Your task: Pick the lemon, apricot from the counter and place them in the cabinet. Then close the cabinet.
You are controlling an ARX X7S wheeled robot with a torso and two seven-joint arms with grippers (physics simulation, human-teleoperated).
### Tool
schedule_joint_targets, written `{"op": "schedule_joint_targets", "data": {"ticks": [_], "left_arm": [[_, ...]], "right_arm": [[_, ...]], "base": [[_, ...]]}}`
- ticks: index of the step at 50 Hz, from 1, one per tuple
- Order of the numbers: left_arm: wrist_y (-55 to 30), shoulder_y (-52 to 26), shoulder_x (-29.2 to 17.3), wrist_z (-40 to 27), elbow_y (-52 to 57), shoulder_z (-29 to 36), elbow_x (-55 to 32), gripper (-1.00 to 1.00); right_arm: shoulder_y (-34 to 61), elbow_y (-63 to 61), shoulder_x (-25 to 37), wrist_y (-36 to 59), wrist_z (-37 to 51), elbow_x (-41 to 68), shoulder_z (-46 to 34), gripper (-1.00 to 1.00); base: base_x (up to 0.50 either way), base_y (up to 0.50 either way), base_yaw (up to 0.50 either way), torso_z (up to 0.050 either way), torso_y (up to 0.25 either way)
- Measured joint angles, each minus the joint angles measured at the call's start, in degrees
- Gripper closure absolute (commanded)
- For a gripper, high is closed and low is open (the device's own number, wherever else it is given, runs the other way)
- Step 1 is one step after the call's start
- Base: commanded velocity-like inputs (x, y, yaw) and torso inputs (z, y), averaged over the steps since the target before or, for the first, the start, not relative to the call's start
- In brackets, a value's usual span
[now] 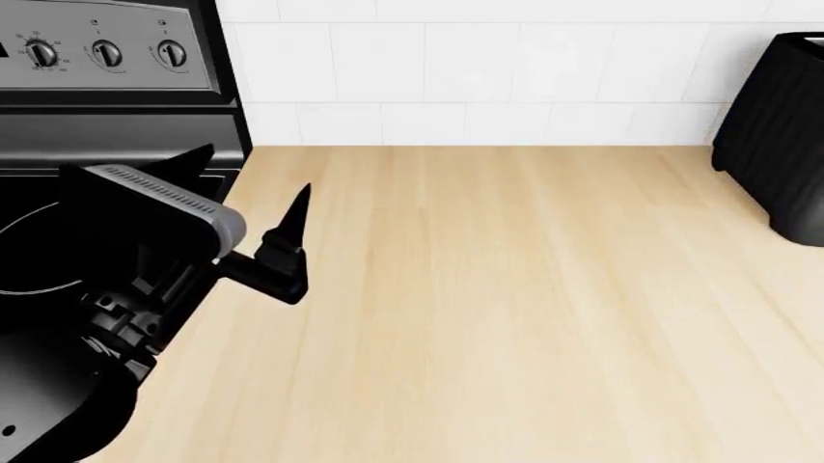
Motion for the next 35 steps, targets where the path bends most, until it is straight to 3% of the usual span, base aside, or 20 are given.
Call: {"op": "schedule_joint_targets", "data": {"ticks": [35], "left_arm": [[-0.49,-1.26,0.15,-0.46,0.36,0.31,-1.08,-1.00]], "right_arm": [[15.05,14.13,-16.19,15.65,-4.62,-10.29,-8.74,-1.00]], "base": [[0.00,0.00,0.00,0.001,-0.003]]}}
